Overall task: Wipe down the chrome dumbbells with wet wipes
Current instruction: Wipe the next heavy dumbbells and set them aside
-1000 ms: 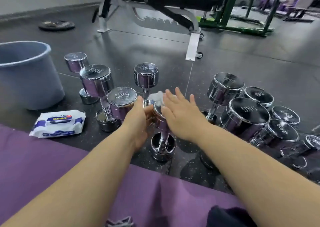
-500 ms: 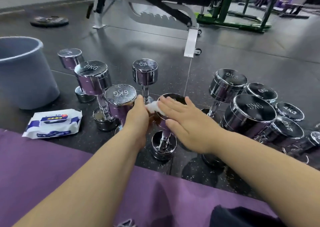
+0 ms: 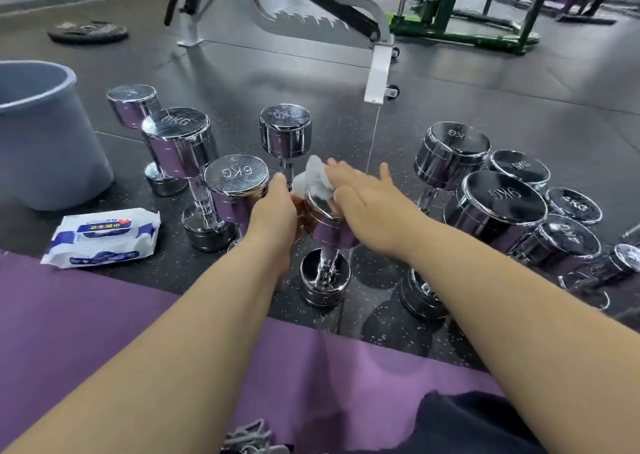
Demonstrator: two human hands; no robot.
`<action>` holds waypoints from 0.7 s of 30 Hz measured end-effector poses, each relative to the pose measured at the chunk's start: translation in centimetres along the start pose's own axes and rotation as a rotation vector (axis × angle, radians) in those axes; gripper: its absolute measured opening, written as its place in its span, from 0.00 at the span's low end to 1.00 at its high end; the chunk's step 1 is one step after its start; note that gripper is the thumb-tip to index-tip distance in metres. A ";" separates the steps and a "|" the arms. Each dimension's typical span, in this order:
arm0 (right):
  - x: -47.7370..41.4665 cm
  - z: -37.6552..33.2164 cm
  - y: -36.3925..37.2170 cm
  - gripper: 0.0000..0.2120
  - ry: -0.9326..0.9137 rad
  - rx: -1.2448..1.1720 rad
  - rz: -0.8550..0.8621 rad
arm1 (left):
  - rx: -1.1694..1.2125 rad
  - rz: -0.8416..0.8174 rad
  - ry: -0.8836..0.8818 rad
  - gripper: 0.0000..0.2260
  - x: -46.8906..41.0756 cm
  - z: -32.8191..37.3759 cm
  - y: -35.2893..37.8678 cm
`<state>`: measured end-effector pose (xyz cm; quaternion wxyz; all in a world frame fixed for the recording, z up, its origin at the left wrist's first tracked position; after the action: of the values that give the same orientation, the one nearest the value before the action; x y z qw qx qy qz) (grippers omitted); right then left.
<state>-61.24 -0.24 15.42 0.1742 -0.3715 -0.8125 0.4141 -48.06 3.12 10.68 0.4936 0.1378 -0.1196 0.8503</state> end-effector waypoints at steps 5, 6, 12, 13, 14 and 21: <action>0.3 1.9 2.1 0.25 0.258 -0.637 0.416 | -0.011 -0.009 0.005 0.23 0.0 0.1 0.0; 1.3 1.7 3.5 0.28 0.291 -0.816 0.494 | -0.018 -0.003 0.005 0.22 0.0 0.1 0.0; 1.8 1.6 6.6 0.36 0.260 -1.125 0.604 | -0.156 0.097 0.027 0.31 0.1 0.1 0.4; 0.6 2.5 5.5 0.35 0.313 -1.207 0.595 | -0.183 0.099 0.030 0.34 0.1 0.1 0.4; -0.4 3.2 4.5 0.32 0.367 -1.255 0.604 | -0.200 0.097 0.035 0.34 0.3 0.2 0.5; 1.4 -1.3 8.2 0.36 0.208 -1.163 0.881 | -0.241 0.117 0.077 0.33 -0.1 0.5 0.6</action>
<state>-57.64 4.67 9.55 -0.1572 -0.7331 -0.6556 -0.0896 -48.46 2.59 11.11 0.4604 0.0377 -0.2098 0.8618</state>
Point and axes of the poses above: each hand's wrist, its own x-axis away from the middle knuckle, its own y-axis out of the palm, z = x × y, the point moved 2 cm from there along -x, towards the middle knuckle, and after that the axes turned 14 degrees about -x, right-handed, at the moved point
